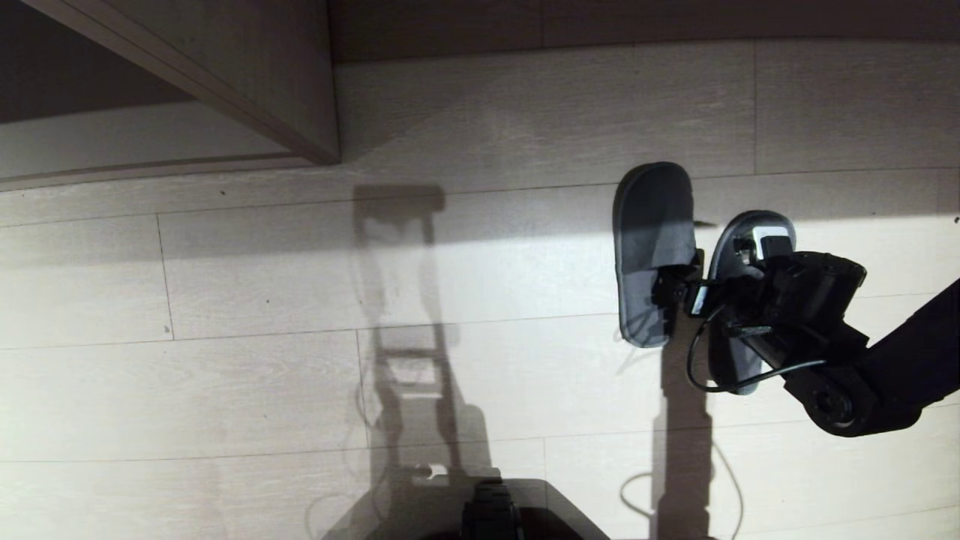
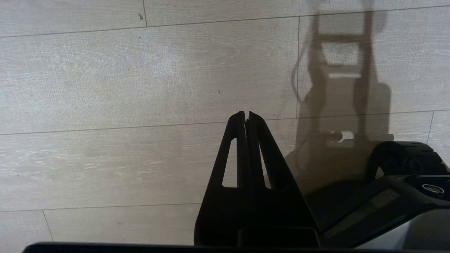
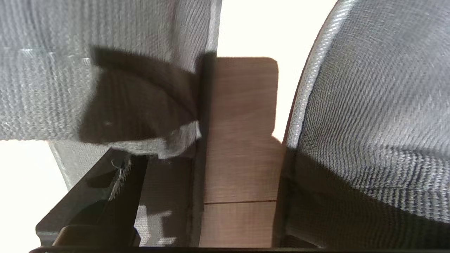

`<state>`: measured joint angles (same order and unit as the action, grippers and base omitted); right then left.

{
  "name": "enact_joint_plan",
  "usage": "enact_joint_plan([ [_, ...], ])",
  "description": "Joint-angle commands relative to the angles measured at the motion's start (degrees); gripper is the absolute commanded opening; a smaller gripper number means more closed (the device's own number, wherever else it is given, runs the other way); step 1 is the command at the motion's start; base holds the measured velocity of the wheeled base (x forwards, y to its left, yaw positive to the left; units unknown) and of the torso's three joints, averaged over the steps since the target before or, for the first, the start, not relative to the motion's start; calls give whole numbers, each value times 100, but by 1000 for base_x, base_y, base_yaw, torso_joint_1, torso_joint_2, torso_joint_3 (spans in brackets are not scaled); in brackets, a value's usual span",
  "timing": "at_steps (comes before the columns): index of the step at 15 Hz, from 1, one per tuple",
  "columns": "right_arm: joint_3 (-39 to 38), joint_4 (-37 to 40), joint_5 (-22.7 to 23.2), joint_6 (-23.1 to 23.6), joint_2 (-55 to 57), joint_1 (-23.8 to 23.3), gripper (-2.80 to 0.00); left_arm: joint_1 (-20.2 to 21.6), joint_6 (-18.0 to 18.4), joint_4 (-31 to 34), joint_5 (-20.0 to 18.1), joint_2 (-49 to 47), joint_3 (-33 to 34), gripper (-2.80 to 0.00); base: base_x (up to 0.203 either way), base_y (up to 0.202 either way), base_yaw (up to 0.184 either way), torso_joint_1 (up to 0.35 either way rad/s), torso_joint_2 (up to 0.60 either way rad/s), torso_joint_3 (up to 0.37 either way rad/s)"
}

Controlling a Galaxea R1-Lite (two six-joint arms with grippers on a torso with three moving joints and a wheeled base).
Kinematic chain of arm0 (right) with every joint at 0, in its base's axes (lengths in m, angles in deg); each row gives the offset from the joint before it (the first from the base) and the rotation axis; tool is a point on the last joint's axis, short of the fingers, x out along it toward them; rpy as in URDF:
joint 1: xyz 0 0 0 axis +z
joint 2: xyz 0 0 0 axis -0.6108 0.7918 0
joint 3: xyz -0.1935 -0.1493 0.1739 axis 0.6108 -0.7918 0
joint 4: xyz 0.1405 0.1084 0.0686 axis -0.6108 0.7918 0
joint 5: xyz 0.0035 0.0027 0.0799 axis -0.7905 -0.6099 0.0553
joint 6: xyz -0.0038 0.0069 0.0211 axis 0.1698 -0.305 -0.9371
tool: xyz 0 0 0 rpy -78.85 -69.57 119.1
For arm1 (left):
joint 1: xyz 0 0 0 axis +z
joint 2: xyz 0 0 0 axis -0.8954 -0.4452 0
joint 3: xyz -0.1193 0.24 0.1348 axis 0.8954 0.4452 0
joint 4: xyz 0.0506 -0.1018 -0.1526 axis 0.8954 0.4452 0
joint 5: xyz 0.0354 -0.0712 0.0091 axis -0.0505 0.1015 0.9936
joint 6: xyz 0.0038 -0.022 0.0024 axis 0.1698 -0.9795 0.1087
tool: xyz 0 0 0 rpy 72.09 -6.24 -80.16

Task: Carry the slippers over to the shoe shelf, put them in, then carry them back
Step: Place the slippers on the floor

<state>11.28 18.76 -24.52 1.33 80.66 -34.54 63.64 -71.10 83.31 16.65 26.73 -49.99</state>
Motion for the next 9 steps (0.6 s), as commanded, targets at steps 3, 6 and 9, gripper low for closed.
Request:
enact_joint_plan([
  [3, -36, -33, -41, 90, -269, 6, 0, 1, -2, -1, 2, -2, 0, -280, 0, 0, 0, 0, 0, 0],
  [6, -175, 190, -368, 262, -283, 55, 0, 1, -2, -1, 2, -2, 0, -280, 0, 0, 0, 0, 0, 0],
  [9, -144, 197, -1080, 570, -208, 173, 0, 1, -2, -1, 2, -2, 0, -280, 0, 0, 0, 0, 0, 0],
])
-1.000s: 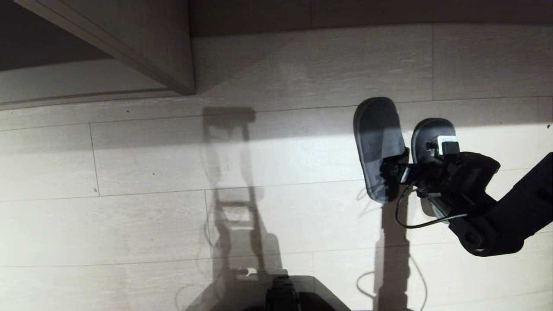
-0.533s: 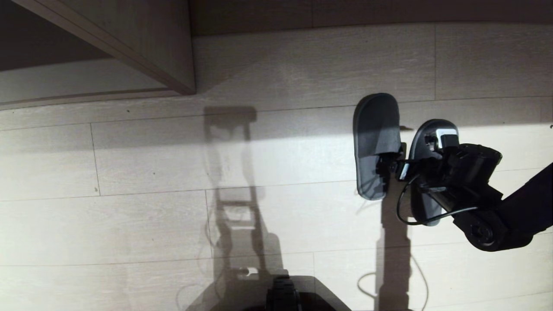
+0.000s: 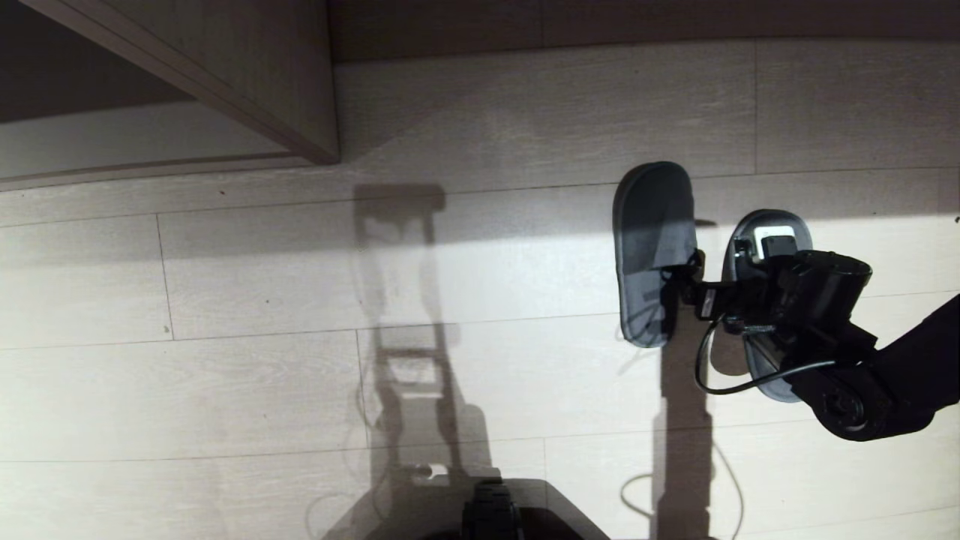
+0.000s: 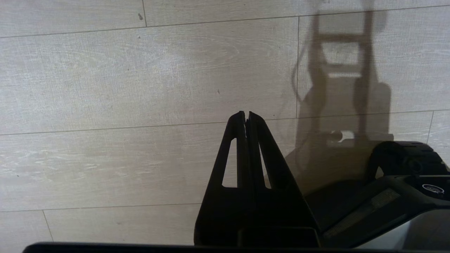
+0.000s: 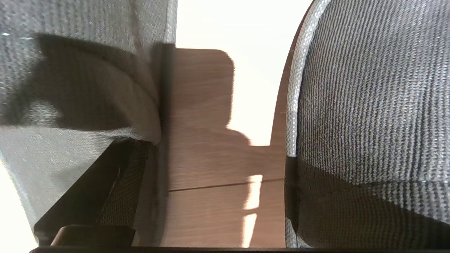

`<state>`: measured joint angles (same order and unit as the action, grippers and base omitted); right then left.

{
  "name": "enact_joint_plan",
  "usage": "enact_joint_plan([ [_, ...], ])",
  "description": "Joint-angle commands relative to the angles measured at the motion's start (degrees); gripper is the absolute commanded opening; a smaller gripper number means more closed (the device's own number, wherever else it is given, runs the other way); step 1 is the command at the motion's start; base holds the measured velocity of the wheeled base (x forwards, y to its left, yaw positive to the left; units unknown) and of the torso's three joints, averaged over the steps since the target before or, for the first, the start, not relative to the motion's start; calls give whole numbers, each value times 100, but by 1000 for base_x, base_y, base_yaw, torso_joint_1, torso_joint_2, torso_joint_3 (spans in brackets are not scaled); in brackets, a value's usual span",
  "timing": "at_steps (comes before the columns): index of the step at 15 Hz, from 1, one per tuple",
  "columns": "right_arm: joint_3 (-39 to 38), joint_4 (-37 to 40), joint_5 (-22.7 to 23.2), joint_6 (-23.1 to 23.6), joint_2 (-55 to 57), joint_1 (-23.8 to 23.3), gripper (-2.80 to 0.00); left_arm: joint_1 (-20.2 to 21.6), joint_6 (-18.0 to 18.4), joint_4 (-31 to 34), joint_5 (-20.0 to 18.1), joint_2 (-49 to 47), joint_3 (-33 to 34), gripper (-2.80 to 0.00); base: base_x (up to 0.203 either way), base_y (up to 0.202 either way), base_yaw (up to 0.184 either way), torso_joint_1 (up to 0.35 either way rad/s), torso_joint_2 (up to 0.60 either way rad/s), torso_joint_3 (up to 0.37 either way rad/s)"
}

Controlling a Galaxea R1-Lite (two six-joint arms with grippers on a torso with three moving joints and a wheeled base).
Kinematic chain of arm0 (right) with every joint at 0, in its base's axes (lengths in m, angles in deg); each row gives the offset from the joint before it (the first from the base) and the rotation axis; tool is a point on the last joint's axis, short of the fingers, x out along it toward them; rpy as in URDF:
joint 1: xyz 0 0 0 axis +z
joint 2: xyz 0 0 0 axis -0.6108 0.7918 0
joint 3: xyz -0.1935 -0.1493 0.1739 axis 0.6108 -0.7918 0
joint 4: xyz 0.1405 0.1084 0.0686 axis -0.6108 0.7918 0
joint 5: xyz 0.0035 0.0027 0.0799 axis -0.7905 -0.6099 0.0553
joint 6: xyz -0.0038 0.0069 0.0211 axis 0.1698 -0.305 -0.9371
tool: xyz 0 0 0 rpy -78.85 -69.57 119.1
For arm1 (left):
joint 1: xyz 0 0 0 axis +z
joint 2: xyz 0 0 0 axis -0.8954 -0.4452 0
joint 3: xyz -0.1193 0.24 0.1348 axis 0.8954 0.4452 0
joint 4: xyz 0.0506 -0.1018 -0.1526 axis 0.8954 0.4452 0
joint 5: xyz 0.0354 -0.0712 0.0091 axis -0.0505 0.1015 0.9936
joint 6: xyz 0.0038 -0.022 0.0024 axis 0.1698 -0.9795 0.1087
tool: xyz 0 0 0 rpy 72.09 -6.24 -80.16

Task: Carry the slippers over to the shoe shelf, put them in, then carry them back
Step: Place the slippers on the floor

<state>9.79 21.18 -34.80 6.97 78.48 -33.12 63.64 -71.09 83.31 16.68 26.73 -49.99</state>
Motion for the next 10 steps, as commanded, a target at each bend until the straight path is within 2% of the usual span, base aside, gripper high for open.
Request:
enact_joint_plan([
  [1, 10, -31, -212, 38, 17, 126, 0, 1, -3, -1, -1, -2, 0, -280, 0, 0, 0, 0, 0, 0],
  [5, 15, -135, -925, 224, 213, 402, 0, 1, -3, -1, -1, -2, 0, -280, 0, 0, 0, 0, 0, 0],
  [10, -177, -1132, -1172, 887, 240, 484, 0, 1, -3, -1, -1, -2, 0, -280, 0, 0, 0, 0, 0, 0],
])
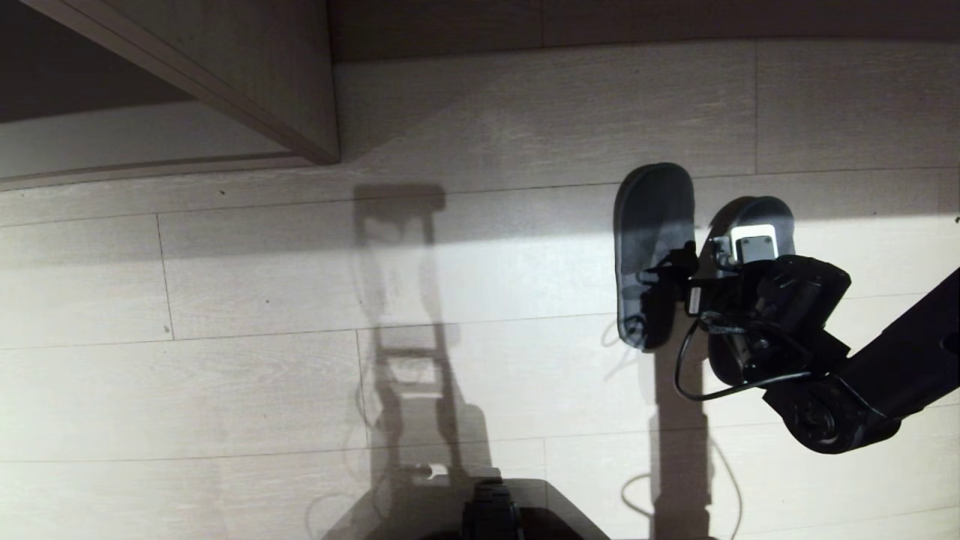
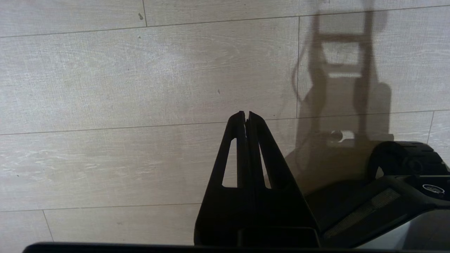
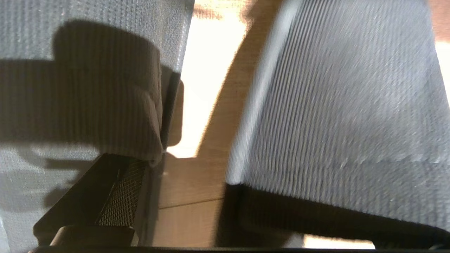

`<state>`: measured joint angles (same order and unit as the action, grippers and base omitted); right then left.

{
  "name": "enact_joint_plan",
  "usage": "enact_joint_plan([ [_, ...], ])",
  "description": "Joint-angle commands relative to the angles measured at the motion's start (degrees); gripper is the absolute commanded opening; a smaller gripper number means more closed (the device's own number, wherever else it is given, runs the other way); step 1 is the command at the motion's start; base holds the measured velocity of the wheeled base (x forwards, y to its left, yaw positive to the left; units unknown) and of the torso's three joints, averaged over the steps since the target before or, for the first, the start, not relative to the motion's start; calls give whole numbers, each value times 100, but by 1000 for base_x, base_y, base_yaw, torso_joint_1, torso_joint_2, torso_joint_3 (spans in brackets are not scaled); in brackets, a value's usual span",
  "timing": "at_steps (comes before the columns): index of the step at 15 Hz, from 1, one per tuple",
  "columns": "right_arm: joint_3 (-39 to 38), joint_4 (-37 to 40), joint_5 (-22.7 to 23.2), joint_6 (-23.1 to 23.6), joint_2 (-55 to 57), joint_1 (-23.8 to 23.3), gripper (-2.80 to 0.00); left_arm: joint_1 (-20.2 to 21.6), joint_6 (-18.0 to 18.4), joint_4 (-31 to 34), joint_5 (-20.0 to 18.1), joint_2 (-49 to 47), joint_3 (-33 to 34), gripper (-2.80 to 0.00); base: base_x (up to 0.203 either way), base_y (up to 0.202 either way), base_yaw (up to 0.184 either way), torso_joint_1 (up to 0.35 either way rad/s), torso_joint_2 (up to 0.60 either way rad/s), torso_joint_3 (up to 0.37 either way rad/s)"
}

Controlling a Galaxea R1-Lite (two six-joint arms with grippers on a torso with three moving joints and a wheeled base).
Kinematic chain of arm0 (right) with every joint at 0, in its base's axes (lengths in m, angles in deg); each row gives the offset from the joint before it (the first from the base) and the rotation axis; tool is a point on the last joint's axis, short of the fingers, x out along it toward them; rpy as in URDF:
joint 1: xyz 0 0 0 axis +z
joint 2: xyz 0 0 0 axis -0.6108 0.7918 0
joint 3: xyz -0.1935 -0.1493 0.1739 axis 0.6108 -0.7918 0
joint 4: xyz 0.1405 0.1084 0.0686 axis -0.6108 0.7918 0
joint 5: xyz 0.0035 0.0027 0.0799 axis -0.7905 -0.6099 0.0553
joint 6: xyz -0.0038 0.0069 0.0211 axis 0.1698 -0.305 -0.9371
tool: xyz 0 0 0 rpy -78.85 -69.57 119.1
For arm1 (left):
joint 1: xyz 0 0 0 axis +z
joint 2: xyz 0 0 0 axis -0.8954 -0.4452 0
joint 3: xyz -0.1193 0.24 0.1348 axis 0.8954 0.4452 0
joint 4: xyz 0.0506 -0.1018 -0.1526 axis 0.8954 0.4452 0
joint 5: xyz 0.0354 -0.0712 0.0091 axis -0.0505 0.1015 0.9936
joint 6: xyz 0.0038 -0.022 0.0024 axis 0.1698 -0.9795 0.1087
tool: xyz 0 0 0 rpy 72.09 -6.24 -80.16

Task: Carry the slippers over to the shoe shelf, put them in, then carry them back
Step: Place the slippers on the floor

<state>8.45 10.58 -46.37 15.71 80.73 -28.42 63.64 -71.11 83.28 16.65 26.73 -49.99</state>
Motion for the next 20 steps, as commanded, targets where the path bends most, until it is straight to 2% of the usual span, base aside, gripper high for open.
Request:
enact_joint_plan([
  [1, -168, -34, 3, 27, -67, 17, 0, 1, 0, 1, 2, -2, 0, -280, 0, 0, 0, 0, 0, 0],
  [4, -585, 627, 148, -49, -335, 17, 0, 1, 0, 1, 2, -2, 0, -280, 0, 0, 0, 0, 0, 0],
  [7, -696, 659, 451, -360, -323, 18, 0, 1, 0, 1, 2, -2, 0, -280, 0, 0, 0, 0, 0, 0],
  [10, -932, 361, 1007, -585, -557, 18, 0, 1, 0, 1, 2, -2, 0, -280, 0, 0, 0, 0, 0, 0],
  [13, -1527, -238, 1798, -648, -1049, -16, 0, 1, 0, 1, 2, -2, 0, -280, 0, 0, 0, 0, 0, 0],
  [17, -1665, -699, 1914, -784, -1404, -246, 0, 1, 0, 1, 2, -2, 0, -280, 0, 0, 0, 0, 0, 0],
  [18, -1625, -776, 1901, -983, -1420, -252, -280, 1, 0, 1, 2, -2, 0, -280, 0, 0, 0, 0, 0, 0],
  [20, -1582, -623, 1747, -1041, -1516, -445, -280, 1, 0, 1, 2, -2, 0, -280, 0, 0, 0, 0, 0, 0],
])
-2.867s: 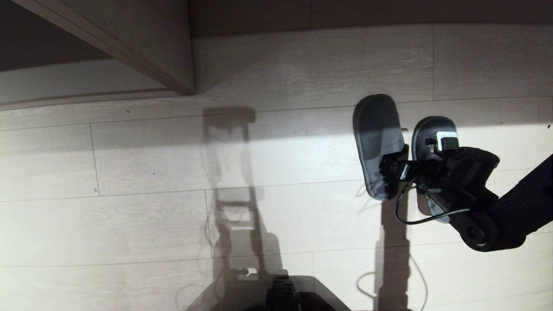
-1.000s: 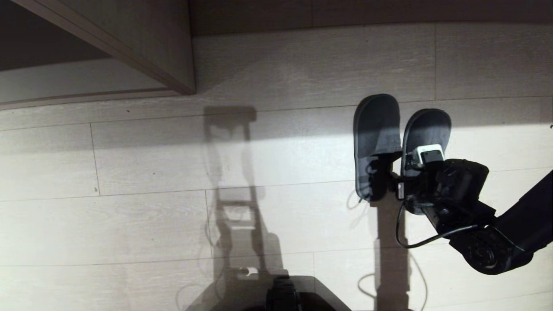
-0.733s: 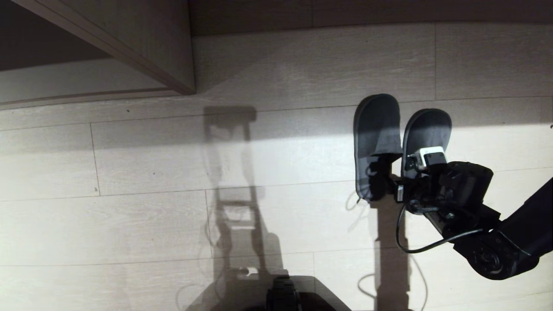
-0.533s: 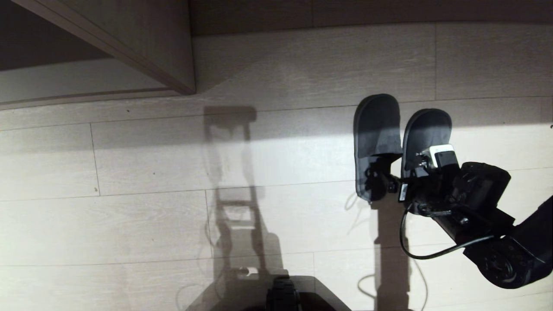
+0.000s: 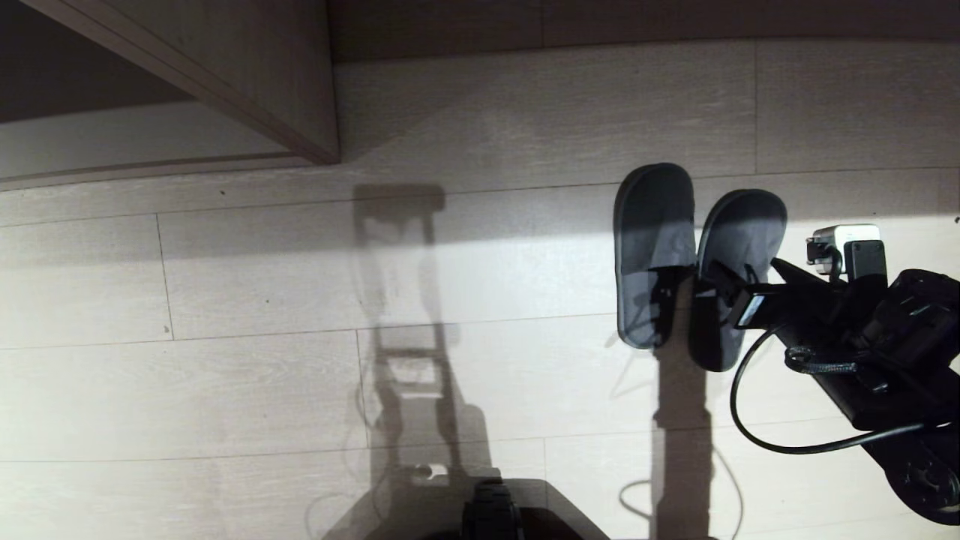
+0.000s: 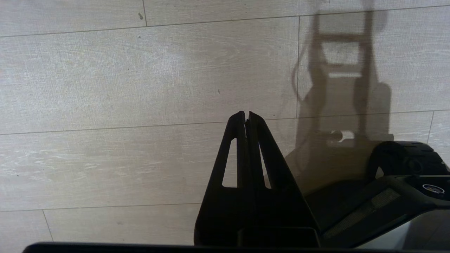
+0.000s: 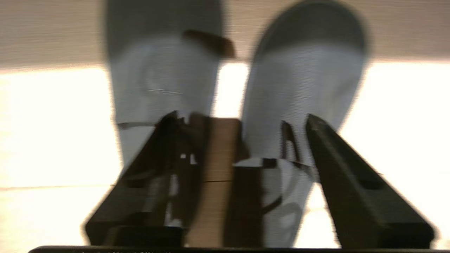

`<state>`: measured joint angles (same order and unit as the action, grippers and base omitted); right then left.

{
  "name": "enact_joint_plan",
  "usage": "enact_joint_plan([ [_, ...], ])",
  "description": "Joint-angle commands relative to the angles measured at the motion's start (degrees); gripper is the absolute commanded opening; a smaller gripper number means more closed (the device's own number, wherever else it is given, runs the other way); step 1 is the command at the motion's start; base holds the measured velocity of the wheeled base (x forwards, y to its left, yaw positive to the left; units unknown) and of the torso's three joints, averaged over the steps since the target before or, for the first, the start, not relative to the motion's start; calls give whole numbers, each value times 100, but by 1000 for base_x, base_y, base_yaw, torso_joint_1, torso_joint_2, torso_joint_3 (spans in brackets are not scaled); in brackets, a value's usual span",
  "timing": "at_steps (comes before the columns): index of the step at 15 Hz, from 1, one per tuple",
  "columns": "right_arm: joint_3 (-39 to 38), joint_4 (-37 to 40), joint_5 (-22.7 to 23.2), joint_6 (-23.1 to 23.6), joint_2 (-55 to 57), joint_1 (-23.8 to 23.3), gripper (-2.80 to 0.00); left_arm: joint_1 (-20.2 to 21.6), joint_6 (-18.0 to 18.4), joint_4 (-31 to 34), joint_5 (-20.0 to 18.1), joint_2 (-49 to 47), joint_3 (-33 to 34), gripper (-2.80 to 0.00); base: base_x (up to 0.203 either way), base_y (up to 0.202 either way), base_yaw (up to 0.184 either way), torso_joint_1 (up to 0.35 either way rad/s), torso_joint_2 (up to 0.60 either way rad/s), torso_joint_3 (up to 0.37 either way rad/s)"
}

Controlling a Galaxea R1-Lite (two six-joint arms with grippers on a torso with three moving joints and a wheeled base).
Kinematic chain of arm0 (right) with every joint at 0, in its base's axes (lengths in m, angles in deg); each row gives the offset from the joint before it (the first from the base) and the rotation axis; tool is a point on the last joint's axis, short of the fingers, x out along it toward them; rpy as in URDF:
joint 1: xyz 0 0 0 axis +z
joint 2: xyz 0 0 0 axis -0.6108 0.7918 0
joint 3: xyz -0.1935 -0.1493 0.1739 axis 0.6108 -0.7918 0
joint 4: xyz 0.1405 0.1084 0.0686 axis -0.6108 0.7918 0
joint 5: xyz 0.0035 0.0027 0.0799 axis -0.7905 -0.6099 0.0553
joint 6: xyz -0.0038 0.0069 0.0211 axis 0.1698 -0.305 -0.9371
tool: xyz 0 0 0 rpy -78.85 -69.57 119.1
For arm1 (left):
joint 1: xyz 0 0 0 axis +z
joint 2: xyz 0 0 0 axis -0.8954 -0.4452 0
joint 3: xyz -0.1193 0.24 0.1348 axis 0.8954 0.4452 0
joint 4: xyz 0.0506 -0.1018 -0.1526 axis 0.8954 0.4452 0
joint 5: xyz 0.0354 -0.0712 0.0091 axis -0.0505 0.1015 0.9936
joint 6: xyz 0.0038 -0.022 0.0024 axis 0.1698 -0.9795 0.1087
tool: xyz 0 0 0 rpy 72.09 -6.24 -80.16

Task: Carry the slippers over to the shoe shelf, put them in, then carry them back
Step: Place the slippers on the floor

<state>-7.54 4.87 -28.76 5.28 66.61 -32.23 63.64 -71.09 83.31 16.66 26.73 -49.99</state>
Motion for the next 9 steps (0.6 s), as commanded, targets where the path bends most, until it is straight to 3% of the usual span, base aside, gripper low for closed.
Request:
enact_joint_plan([
  [1, 46, 48, -96, 1, -127, -262, -280, 1, -3, -1, 1, -2, 0, -280, 0, 0, 0, 0, 0, 0],
  [5, 367, 314, -86, -26, -90, -1406, -280, 1, -3, -1, 1, -2, 0, -280, 0, 0, 0, 0, 0, 0],
  [9, 670, 331, 30, -176, 870, -1675, -280, 1, -3, -1, 1, -2, 0, -280, 0, 0, 0, 0, 0, 0],
])
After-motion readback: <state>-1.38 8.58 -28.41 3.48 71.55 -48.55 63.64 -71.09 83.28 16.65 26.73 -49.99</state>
